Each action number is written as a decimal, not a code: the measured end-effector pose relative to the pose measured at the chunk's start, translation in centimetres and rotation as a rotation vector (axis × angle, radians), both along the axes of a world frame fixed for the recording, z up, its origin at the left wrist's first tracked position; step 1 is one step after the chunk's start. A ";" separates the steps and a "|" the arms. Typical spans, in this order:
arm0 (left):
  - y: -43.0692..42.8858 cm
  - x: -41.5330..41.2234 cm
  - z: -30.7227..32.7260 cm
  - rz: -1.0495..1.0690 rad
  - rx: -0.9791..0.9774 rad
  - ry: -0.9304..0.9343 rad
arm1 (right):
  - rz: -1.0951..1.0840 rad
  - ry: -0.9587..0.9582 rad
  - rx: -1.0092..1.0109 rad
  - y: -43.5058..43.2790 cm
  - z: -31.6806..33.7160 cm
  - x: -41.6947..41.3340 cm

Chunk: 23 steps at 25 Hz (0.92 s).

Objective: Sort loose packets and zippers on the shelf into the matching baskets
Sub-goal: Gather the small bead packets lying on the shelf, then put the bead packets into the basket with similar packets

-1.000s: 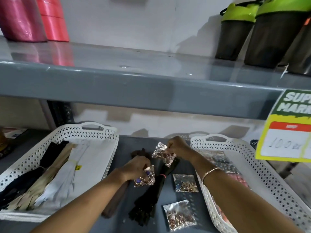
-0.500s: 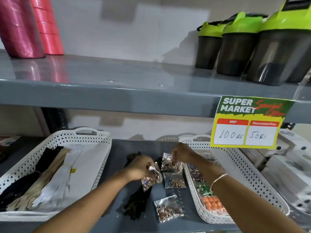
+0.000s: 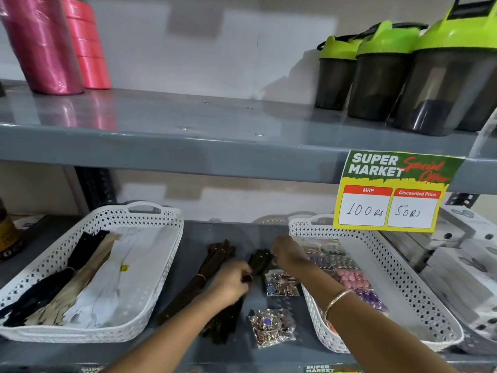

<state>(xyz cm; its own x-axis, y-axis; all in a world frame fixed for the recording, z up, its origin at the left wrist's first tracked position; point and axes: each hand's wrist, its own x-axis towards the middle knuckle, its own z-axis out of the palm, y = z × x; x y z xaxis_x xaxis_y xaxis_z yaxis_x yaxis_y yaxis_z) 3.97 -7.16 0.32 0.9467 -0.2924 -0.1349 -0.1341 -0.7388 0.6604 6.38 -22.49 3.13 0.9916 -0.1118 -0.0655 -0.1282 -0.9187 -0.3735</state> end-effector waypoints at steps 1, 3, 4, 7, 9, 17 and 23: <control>1.4 0.8 0.0 0.066 0.037 -0.060 | -0.018 -0.001 0.039 0.7 -0.5 0.2; 3.9 1.9 -0.1 0.187 0.128 -0.099 | -0.070 0.040 0.107 2.3 -1.3 0.2; 4.9 2.1 -0.4 0.227 0.174 -0.105 | -0.092 0.077 0.129 3.2 -1.6 -0.1; 6.2 1.7 -1.0 0.229 0.282 -0.112 | -0.088 0.158 0.117 5.6 -2.8 -0.5; 6.5 1.3 -1.5 0.212 0.301 -0.121 | -0.091 0.166 0.103 7.1 -3.1 -0.7; 7.8 0.2 -1.4 0.383 0.337 -0.160 | -0.055 0.119 0.225 12.6 -3.6 0.4; 7.9 -0.2 -1.0 0.380 0.483 -0.195 | 0.043 0.108 0.249 12.0 -2.6 0.8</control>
